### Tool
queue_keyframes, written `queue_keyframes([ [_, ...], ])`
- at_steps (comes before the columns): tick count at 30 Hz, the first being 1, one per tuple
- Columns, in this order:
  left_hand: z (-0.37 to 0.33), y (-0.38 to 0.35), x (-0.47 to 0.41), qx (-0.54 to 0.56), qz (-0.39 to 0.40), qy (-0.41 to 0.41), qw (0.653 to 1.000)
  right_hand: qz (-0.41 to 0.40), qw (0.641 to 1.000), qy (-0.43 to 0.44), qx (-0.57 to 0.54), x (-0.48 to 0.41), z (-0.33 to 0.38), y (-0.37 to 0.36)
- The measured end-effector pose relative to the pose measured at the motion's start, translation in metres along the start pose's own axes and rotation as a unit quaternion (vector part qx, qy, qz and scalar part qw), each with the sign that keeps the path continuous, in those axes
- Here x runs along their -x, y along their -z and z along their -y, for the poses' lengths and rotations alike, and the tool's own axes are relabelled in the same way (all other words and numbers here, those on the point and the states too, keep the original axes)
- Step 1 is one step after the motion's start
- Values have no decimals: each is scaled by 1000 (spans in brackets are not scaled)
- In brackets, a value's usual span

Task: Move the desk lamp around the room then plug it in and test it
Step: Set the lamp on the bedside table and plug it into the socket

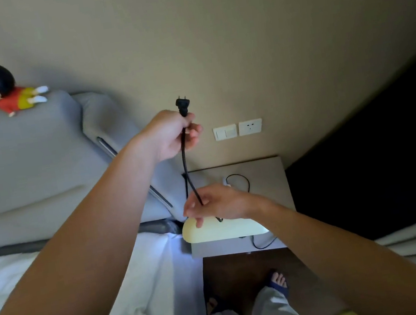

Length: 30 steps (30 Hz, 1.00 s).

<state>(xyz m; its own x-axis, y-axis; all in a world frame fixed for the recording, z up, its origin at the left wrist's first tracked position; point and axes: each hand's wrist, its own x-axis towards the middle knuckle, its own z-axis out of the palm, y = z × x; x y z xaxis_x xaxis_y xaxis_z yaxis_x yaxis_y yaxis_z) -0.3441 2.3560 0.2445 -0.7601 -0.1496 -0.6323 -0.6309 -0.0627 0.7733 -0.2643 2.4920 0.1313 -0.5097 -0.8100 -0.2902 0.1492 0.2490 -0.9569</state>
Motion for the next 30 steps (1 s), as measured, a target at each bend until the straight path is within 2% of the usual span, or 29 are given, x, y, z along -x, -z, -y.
queue_keyframes([
  [3, -16, 4, 12, -144, -26, -71, 987, -2, 1000, -18, -24, 11, 2, -2],
  [6, -27, 16, 22, -209, -43, -117, 970, -13, 997, -63, 29, 9, -12, -18],
  [9, -25, 34, 36, -216, -37, -147, 965, -73, 987, -95, 105, -1, -9, -50],
  [11, -19, 49, 45, -221, -31, -166, 960, -89, 984, -102, 114, -12, 5, -79],
  [16, 2, 92, 66, -214, -8, -208, 954, -25, 991, -99, 92, -39, 23, -155],
  [20, 20, 117, 76, -195, 15, -210, 958, 19, 991, -132, 17, -33, 25, -183],
  [22, 27, 123, 77, -175, 43, -189, 965, 21, 983, -179, 23, -22, 15, -181],
  [25, 36, 124, 81, -177, 94, -162, 966, -17, 959, -268, 93, 12, -1, -154],
  [27, 42, 118, 83, -173, 120, -158, 965, -52, 936, -308, 162, 45, -5, -120],
  [30, 48, 100, 82, -138, 136, -171, 966, -122, 885, -323, 312, 97, 2, -61],
])
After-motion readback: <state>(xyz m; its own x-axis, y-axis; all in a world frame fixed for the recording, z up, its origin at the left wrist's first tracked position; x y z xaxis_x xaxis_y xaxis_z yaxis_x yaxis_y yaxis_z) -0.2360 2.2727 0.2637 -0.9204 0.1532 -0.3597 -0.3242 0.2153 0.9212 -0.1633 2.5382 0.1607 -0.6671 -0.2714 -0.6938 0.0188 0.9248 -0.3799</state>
